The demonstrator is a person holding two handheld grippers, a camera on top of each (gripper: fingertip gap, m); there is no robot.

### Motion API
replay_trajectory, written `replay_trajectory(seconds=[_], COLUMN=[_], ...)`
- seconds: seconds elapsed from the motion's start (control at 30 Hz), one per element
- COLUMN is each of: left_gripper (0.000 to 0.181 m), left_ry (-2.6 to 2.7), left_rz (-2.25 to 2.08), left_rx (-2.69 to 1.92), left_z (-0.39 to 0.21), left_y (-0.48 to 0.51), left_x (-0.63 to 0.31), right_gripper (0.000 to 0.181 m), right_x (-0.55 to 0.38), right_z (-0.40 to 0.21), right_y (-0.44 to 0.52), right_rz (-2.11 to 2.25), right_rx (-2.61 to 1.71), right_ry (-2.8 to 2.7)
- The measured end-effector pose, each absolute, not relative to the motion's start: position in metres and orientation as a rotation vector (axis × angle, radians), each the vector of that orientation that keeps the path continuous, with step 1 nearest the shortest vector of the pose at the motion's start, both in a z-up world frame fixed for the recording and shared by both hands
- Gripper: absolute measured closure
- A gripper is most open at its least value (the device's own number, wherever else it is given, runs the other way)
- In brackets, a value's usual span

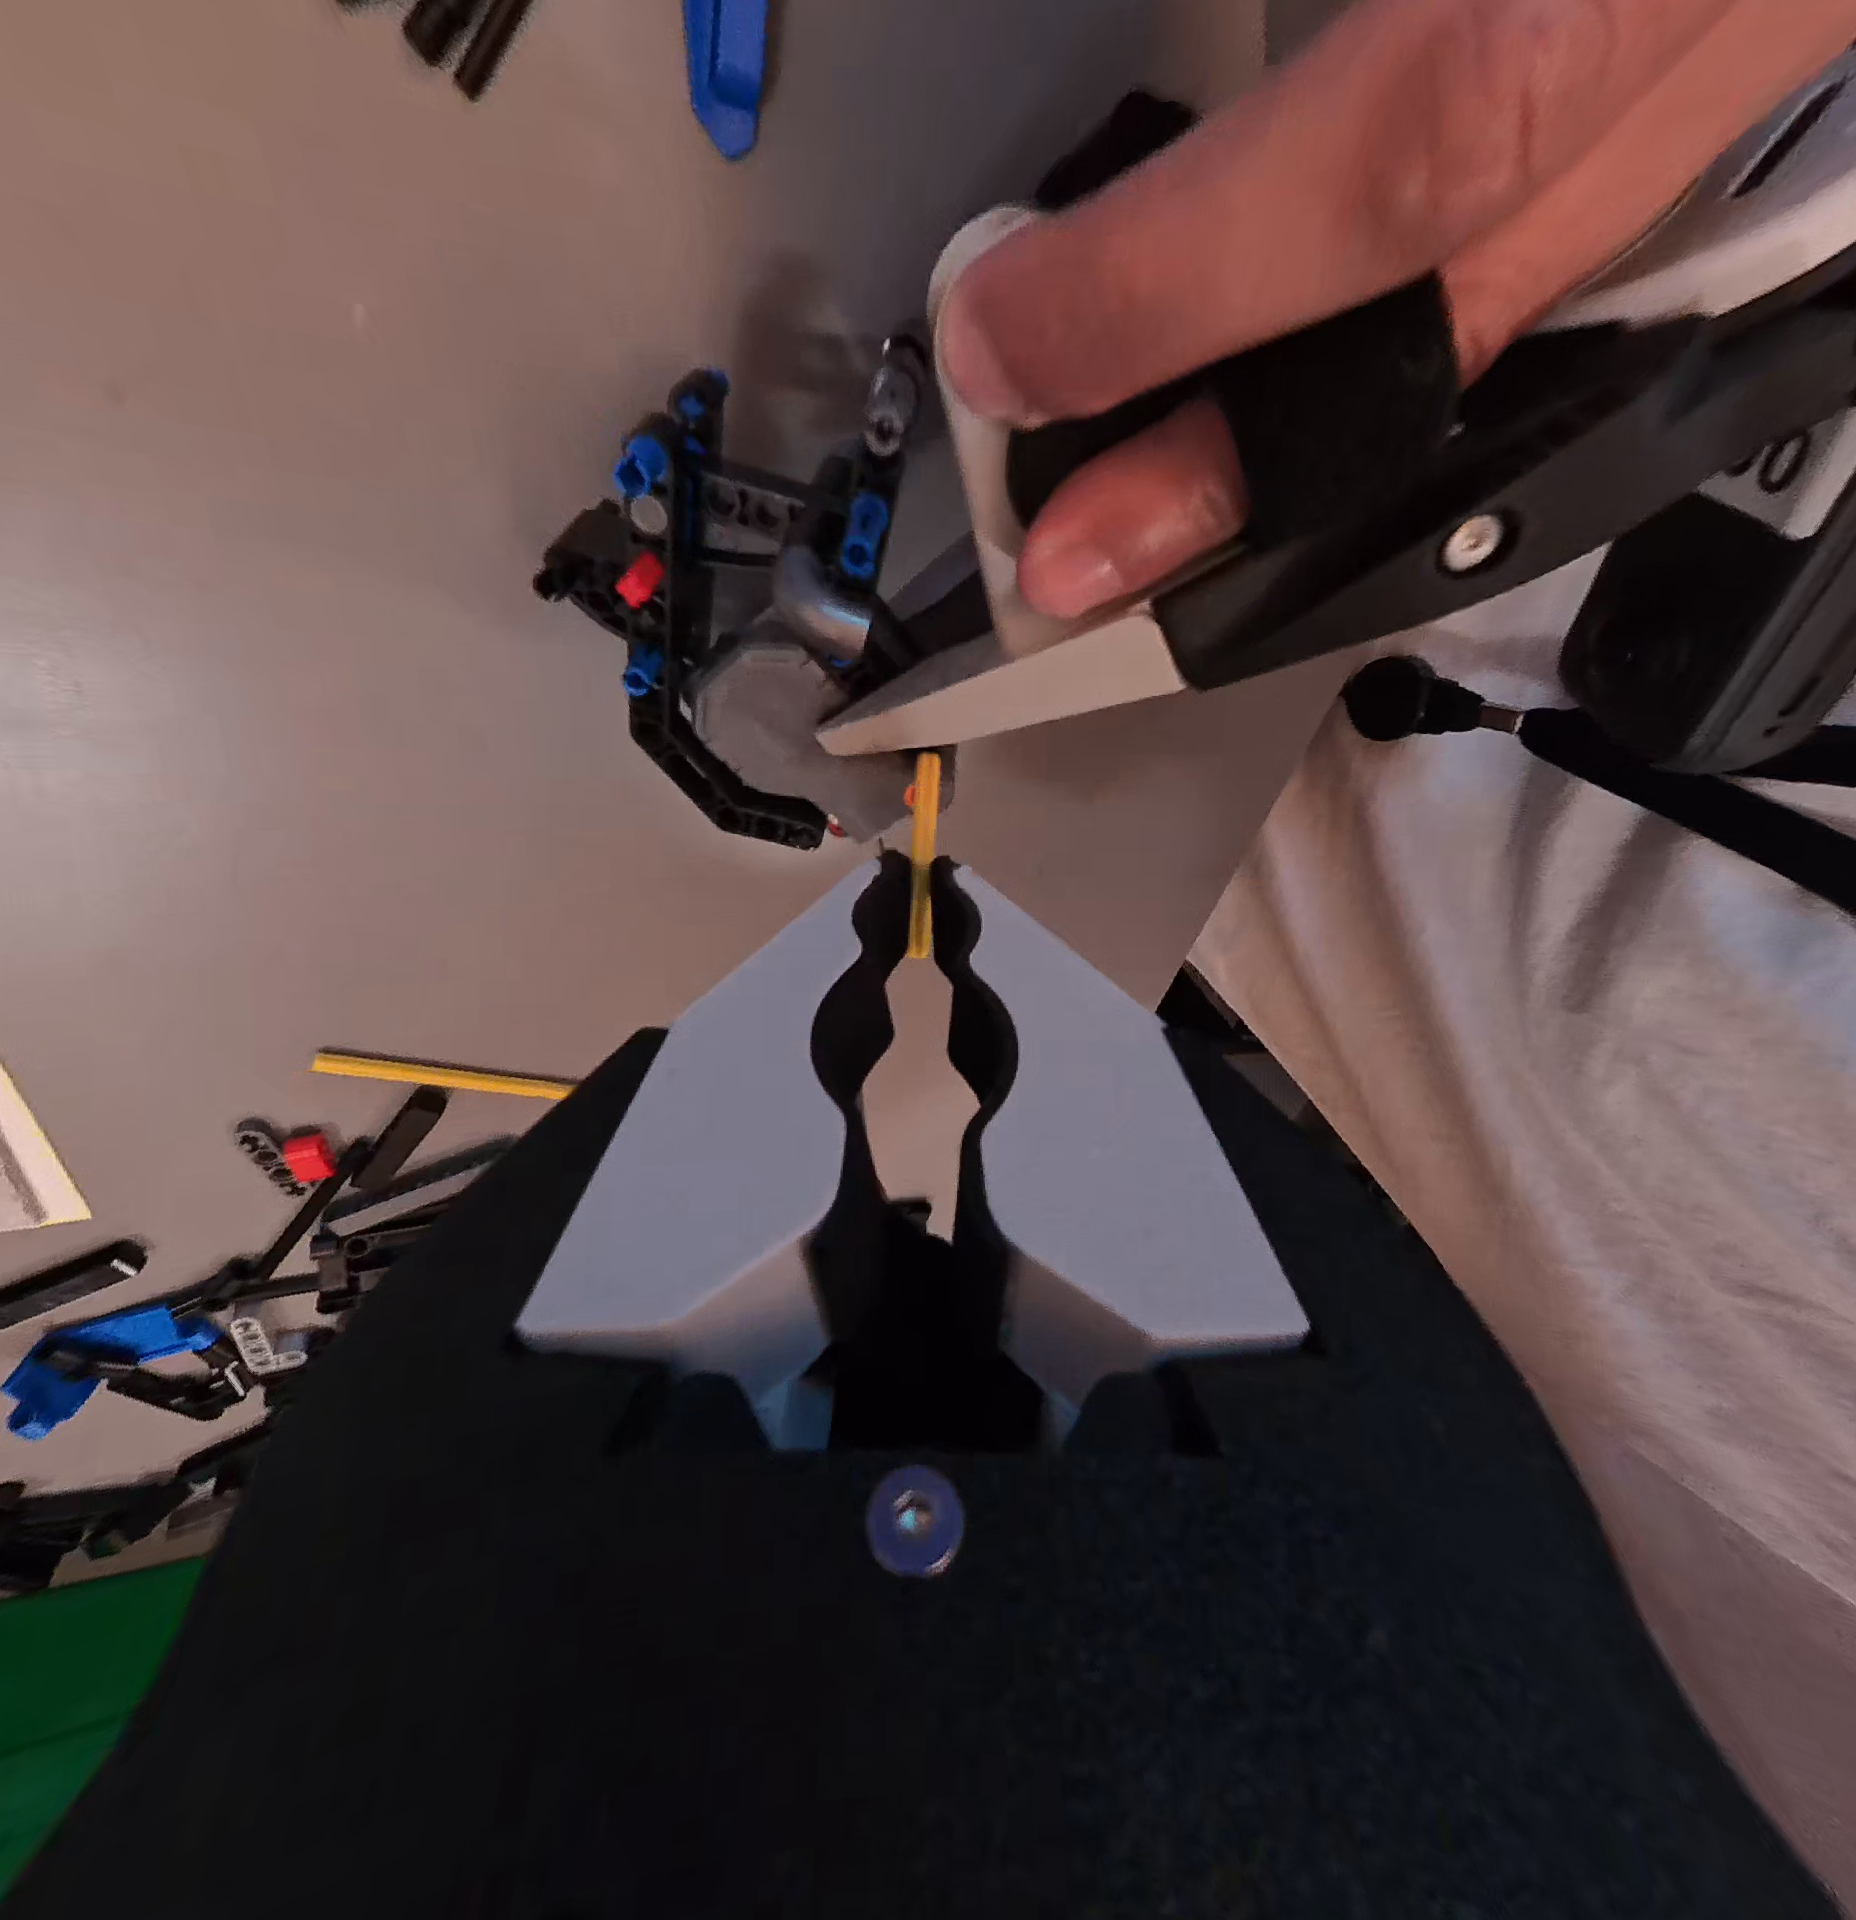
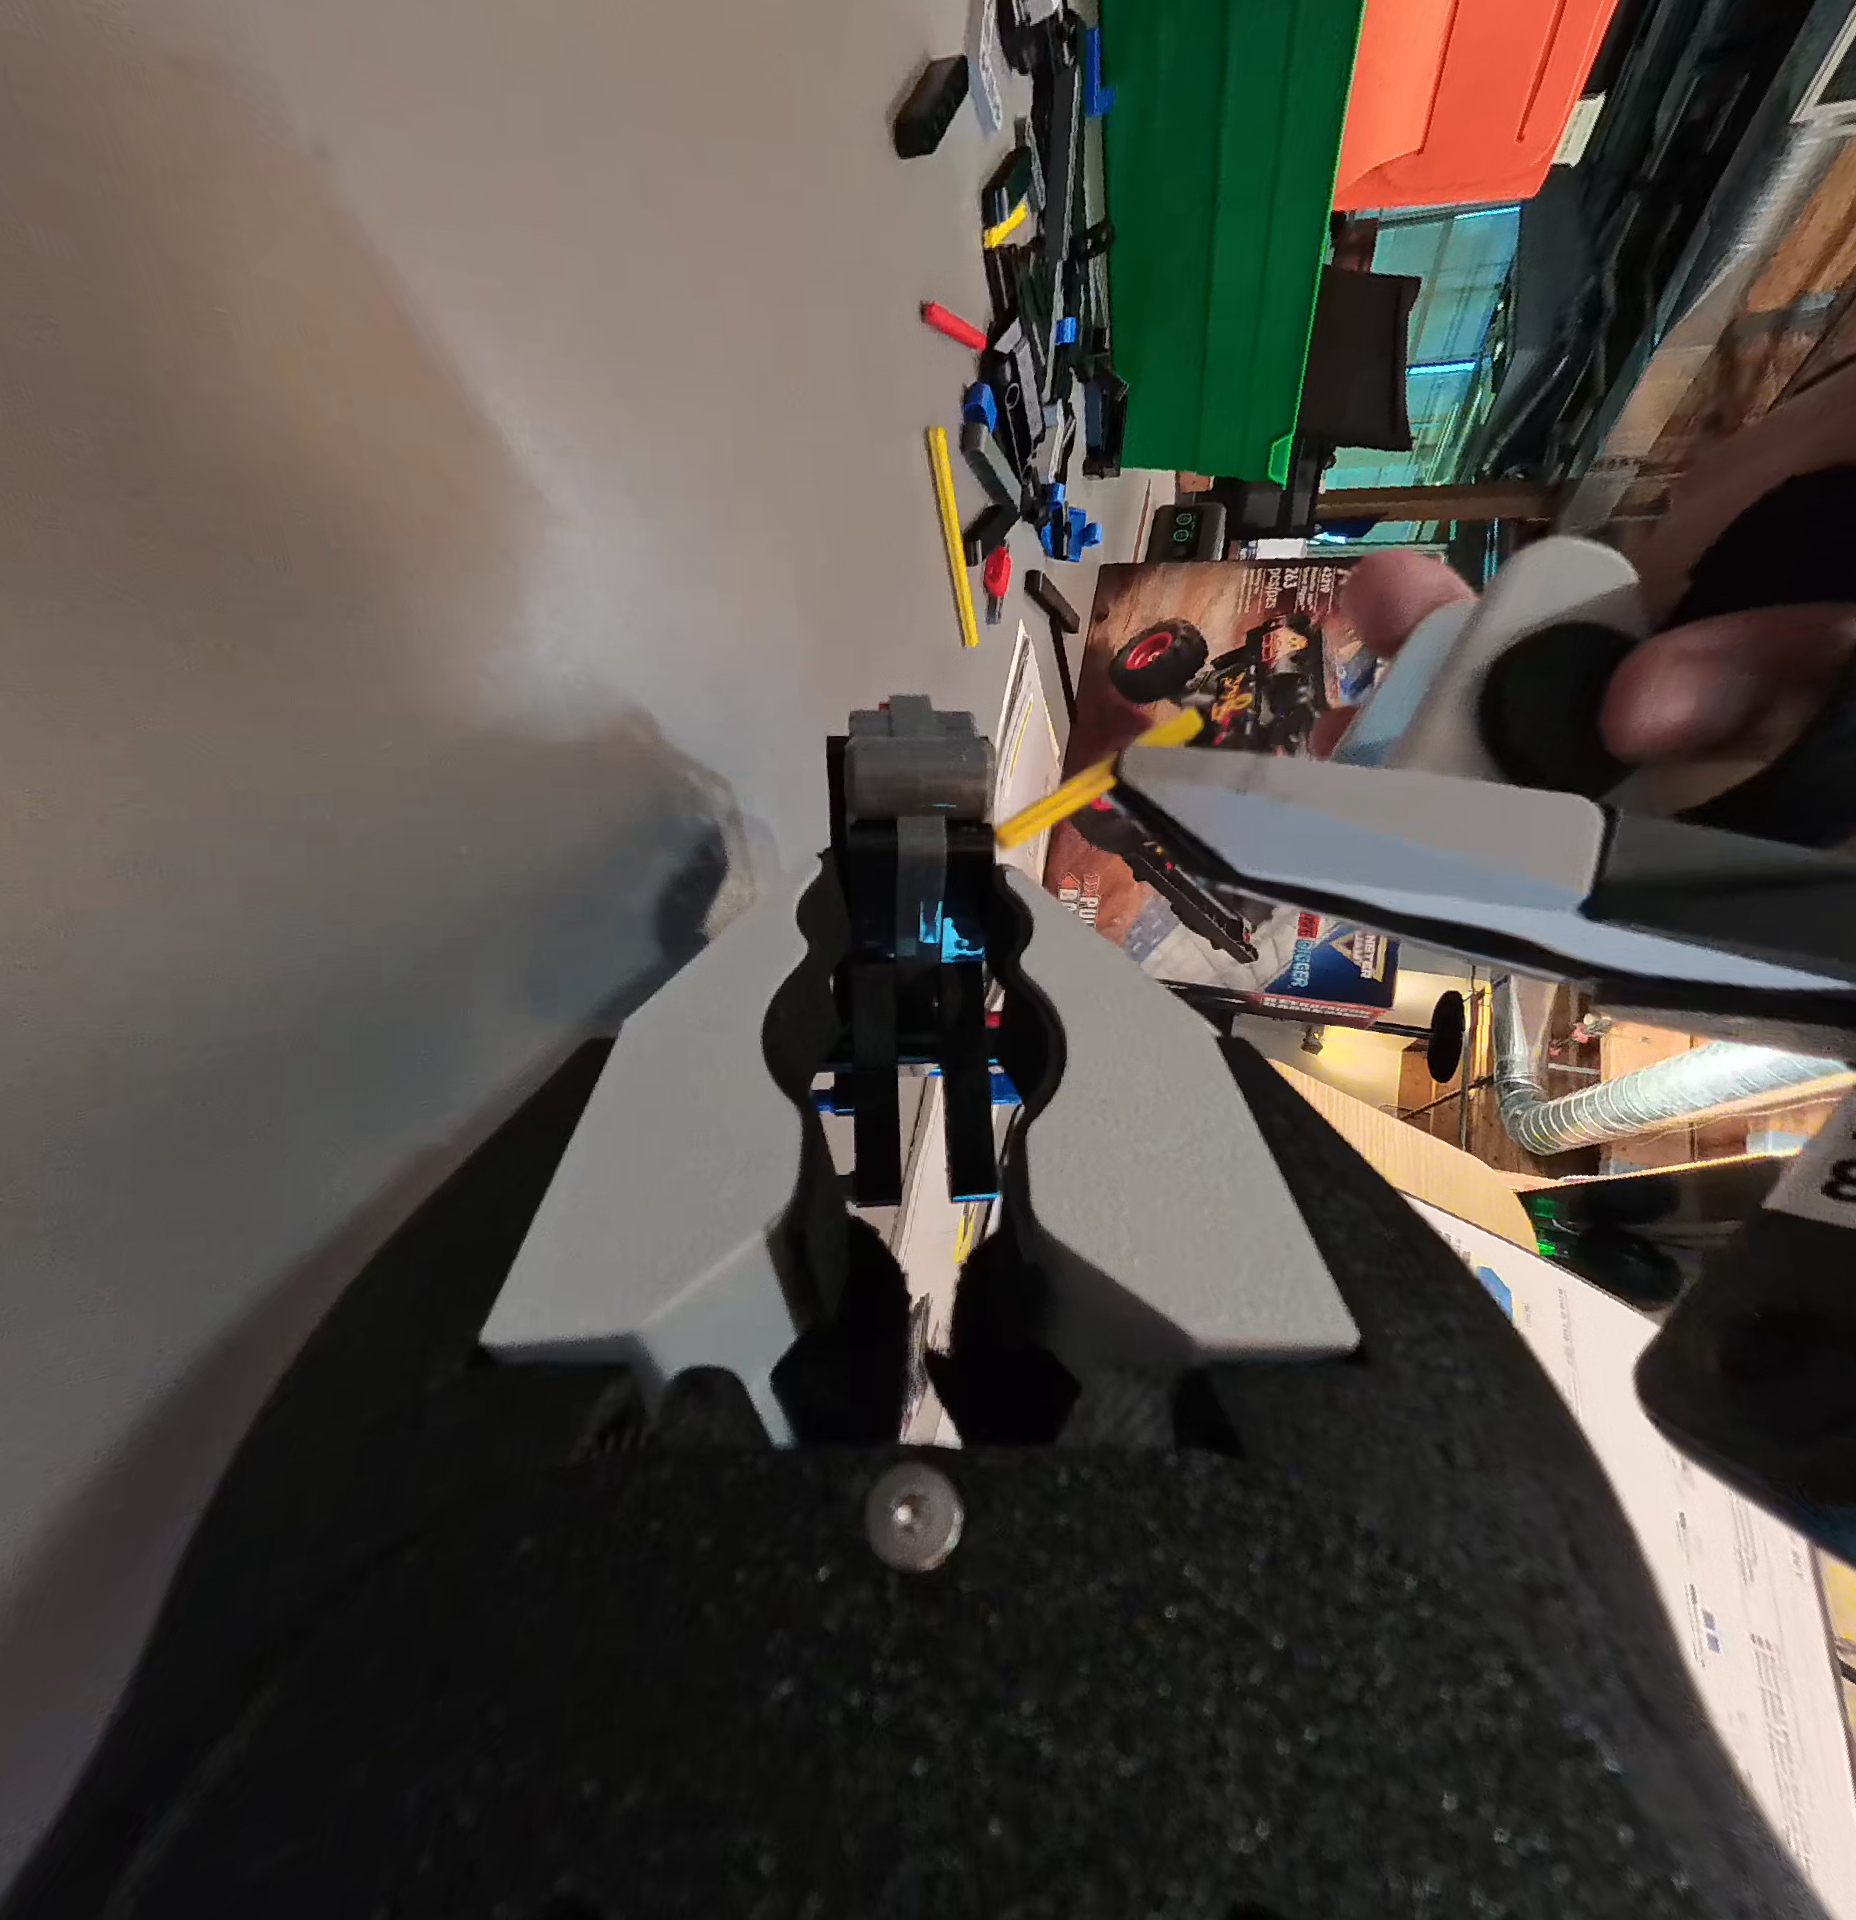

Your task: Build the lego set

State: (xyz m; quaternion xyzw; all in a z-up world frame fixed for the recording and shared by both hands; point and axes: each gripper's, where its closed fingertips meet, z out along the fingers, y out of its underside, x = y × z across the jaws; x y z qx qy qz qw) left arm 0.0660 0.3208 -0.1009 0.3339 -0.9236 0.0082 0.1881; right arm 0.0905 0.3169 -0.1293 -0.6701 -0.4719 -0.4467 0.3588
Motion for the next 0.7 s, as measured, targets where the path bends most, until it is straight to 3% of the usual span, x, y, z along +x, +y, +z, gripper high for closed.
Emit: replay_trajectory(seconds=[0.7], left_gripper=[0.178], left_ry=[-2.587], left_rz=[-0.128], left_rx=[0.903], left_z=[-0.0978], left_y=[0.3204], left_x=[0.0668], right_gripper=[0.156], right_x=[0.0889], right_z=[-0.1271], right_y=[0.3173], right_rz=[-1.168], right_rx=[-1.72], right_ry=[-1.224])
